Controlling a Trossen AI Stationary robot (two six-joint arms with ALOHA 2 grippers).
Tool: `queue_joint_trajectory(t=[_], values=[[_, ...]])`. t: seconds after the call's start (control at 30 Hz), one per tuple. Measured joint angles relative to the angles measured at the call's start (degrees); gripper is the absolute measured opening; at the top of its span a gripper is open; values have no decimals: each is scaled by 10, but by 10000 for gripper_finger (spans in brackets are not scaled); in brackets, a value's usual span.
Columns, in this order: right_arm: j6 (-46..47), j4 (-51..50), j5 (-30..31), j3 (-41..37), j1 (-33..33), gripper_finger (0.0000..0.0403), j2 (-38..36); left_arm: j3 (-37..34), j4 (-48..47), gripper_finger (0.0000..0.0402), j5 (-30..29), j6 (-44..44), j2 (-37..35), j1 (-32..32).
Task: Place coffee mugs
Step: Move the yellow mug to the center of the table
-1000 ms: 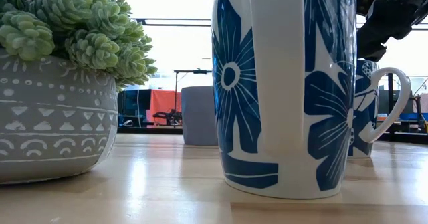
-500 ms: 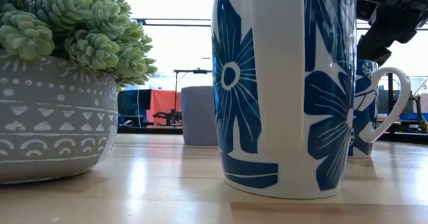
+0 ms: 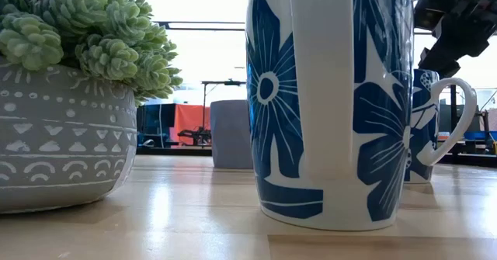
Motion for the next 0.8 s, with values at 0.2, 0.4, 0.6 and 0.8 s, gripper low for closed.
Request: queue_joint_trajectory(t=[0.2, 0.4, 0.6, 0.8], values=[[-15, -12, 25, 0, 0, 154, 0, 13, 17, 14, -52, 125, -13, 134], [-14, -25, 30, 0, 0, 154, 0, 80, 18, 14, -96, 285, 4, 273], [0, -26, 31, 0, 0, 154, 0, 189, 18, 14, -97, 394, 80, 358], [32, -26, 31, 0, 0, 154, 0, 324, 22, 14, -85, 468, 210, 373]])
